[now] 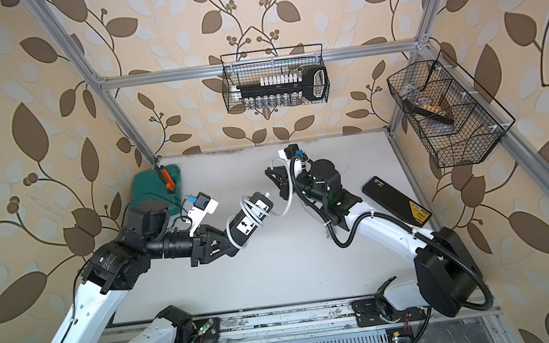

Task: Unwrap the cord wrapped around the power strip
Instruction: Unwrap the power cord from the power strip.

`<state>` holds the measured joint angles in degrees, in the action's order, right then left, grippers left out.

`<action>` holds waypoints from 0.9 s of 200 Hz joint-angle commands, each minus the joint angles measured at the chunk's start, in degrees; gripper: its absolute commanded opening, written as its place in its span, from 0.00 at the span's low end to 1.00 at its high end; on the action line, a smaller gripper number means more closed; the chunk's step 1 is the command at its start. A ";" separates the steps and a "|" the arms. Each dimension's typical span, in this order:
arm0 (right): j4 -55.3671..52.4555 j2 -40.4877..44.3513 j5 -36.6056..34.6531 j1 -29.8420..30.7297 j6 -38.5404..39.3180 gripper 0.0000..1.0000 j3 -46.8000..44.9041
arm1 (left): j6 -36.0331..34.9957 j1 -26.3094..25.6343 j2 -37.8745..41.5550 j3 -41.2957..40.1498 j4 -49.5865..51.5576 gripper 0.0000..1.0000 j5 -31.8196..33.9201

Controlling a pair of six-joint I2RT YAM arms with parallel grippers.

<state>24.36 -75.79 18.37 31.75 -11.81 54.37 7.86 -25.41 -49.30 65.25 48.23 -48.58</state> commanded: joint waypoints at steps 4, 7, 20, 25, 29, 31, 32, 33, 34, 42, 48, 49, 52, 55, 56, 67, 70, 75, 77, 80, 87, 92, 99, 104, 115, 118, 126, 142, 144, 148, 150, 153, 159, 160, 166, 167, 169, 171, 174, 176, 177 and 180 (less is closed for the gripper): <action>-10.25 7.95 -3.59 0.55 7.11 0.12 -1.66 | 1.53 0.62 -0.40 0.91 -6.03 0.00 7.35; -10.41 8.93 -4.21 0.65 7.35 0.13 -2.76 | 1.95 0.62 -0.60 1.11 -6.46 0.00 8.38; -10.51 13.48 -8.26 2.02 8.85 0.15 -8.27 | 3.29 0.62 -1.60 1.83 -8.20 0.00 11.82; -10.56 15.08 -10.17 2.83 9.65 0.16 -10.43 | 3.65 0.62 -1.97 2.08 -9.00 0.00 12.74; -10.54 16.22 -11.93 3.67 10.17 0.17 -12.07 | 4.08 0.62 -2.23 2.32 -9.62 0.00 13.38; -10.64 16.75 -12.72 4.18 10.46 0.17 -13.06 | 4.20 0.62 -2.39 2.40 -9.95 0.00 13.59; -10.65 17.09 -13.26 4.36 10.56 0.18 -13.41 | 4.24 0.62 -2.52 2.50 -10.06 0.00 13.68; -10.69 17.35 -13.66 4.55 10.71 0.18 -13.76 | 4.30 0.62 -2.58 2.55 -10.25 0.00 13.77; -10.63 17.56 -14.04 4.77 10.86 0.18 -14.25 | 4.33 0.62 -2.70 2.57 -10.38 0.00 13.81; -10.29 19.28 -17.24 6.48 11.36 0.21 -17.31 | 4.58 0.68 -3.39 3.22 -11.50 0.00 13.86; -9.88 20.09 -19.42 7.72 11.38 0.24 -19.63 | 4.88 0.69 -4.04 3.87 -12.03 0.00 13.82; -9.82 20.17 -19.60 7.89 11.38 0.24 -20.00 | 4.97 0.70 -4.09 3.98 -12.11 0.00 13.79; -9.59 20.46 -20.48 8.44 11.37 0.25 -21.07 | 4.97 0.70 -4.47 4.33 -12.25 0.00 13.78; -9.37 20.68 -21.36 8.58 11.21 0.27 -22.08 | 5.05 0.71 -4.83 4.74 -12.37 0.00 13.77; -9.26 20.72 -21.53 8.54 11.16 0.27 -22.45 | 5.06 0.71 -4.88 4.85 -12.42 0.00 13.73; -8.66 21.03 -23.58 10.61 9.30 0.33 -25.48 | 5.23 0.71 -5.81 6.02 -12.84 0.00 13.90; -8.60 21.05 -23.86 10.90 8.60 0.36 -26.10 | 5.24 0.71 -6.00 6.24 -13.00 0.00 13.95; -8.39 20.95 -23.96 11.39 7.47 0.42 -27.13 | 5.32 0.71 -6.27 6.73 -13.20 0.00 14.08; -8.33 20.95 -24.03 11.64 7.08 0.44 -27.54 | 5.37 0.71 -6.36 6.90 -13.24 0.00 14.07; -8.24 20.87 -24.19 11.89 6.33 0.48 -28.15 | 5.35 0.71 -6.54 7.22 -13.31 0.00 14.04; -8.30 20.65 -24.97 12.56 4.40 0.57 -29.15 | 5.33 0.71 -6.83 7.85 -13.41 0.00 13.75; -8.71 20.52 -25.48 12.92 2.87 0.63 -29.77 | 5.36 0.71 -6.98 8.23 -13.50 0.00 13.48; -10.01 20.26 -26.11 13.02 0.74 0.69 -30.09 | 5.41 0.71 -7.12 8.72 -13.59 0.00 13.18; -11.43 20.17 -26.60 13.02 -0.42 0.72 -30.04 | 5.53 0.71 -7.21 9.03 -13.67 0.00 12.80; -15.97 20.12 -27.98 13.00 -2.85 0.78 -29.43 | 5.72 0.79 -7.35 9.57 -13.93 0.00 12.03; -17.70 20.09 -28.64 13.01 -3.51 0.79 -29.15 | 5.76 0.80 -7.37 9.69 -13.95 0.00 11.90; -23.05 20.17 -30.40 13.06 -5.51 0.81 -27.81 | 6.02 0.80 -7.39 10.12 -14.03 0.00 11.75; -33.85 20.48 -31.19 13.05 -9.03 0.84 -25.13 | 6.06 0.80 -7.39 10.69 -14.09 0.00 11.81; -34.86 20.65 -30.89 13.07 -9.41 0.84 -24.84 | 6.08 0.80 -7.39 10.75 -14.09 0.00 11.83; -36.79 20.99 -30.12 13.02 -10.44 0.84 -24.35 | 5.94 0.83 -7.39 10.85 -14.12 0.00 11.92; -37.79 21.24 -29.72 13.00 -10.91 0.84 -24.15 | 5.99 0.87 -7.39 10.92 -14.13 0.00 11.99; -38.99 21.66 -28.91 13.01 -11.53 0.84 -23.85 | 5.92 0.89 -7.39 10.99 -14.13 0.00 12.01; -41.02 22.66 -26.91 13.02 -12.61 0.84 -23.33 | 5.94 0.89 -7.48 11.11 -14.21 0.00 11.97; -41.26 22.90 -26.64 13.00 -12.79 0.84 -23.20 | 5.99 0.89 -7.48 11.11 -14.21 0.00 11.95; -42.85 24.05 -24.65 13.06 -13.79 0.84 -22.73 | 5.73 0.89 -7.63 11.19 -14.21 0.00 11.67; -43.10 24.21 -24.19 13.03 -13.95 0.84 -22.64 | 5.75 0.89 -7.64 11.20 -14.17 0.00 11.62; -43.61 24.71 -23.47 13.04 -14.23 0.84 -22.46 | 5.59 0.89 -7.65 11.21 -14.14 0.00 11.43; -43.96 25.07 -22.70 13.00 -14.52 0.84 -22.27 | 5.46 0.89 -7.70 11.21 -14.13 0.00 11.19; -44.41 25.68 -21.52 13.01 -14.69 0.84 -21.98 | 5.23 0.89 -7.74 11.21 -14.06 0.00 10.77; -44.62 26.06 -20.45 13.06 -14.79 0.83 -21.77 | 5.10 0.89 -7.74 11.23 -13.98 0.00 10.54; -44.77 26.23 -20.07 13.03 -14.80 0.83 -21.68 | 5.04 0.89 -7.74 11.22 -13.92 0.00 10.35; -45.09 26.77 -18.63 13.07 -14.75 0.83 -21.33 | 4.82 0.89 -7.82 11.28 -13.75 0.00 10.01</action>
<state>-10.11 -53.47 -7.75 44.58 -20.95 29.43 13.91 -25.04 -57.49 73.56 39.05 -35.81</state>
